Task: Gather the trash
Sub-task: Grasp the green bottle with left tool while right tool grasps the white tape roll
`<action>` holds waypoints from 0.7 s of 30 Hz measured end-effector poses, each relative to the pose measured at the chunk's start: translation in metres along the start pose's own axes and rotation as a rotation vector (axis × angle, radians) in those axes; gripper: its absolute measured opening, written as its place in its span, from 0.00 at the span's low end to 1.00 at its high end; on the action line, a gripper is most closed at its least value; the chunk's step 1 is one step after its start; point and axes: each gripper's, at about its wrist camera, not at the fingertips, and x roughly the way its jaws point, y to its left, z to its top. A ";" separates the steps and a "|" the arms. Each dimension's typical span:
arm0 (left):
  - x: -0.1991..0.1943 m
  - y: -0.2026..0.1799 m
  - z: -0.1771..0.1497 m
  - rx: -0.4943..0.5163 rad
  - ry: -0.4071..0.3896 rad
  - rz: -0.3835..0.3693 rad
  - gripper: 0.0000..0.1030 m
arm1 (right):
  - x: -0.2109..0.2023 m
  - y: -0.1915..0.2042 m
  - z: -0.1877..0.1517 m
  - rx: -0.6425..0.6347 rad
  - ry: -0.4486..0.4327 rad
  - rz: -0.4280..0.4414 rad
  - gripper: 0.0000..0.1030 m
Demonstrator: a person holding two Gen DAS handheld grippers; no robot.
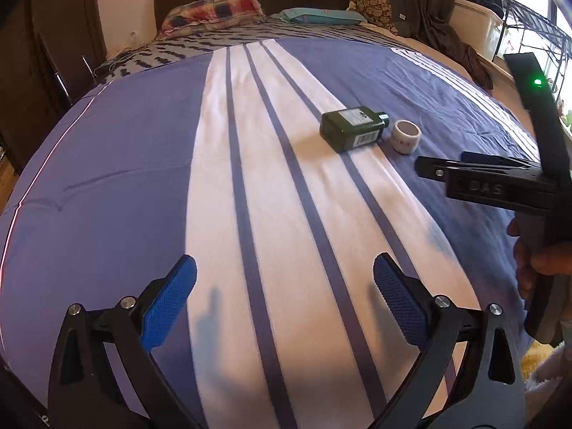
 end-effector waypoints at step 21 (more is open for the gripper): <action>0.076 -0.050 0.084 0.021 -0.003 -0.083 0.91 | 0.006 -0.053 0.031 0.014 -0.027 0.016 0.32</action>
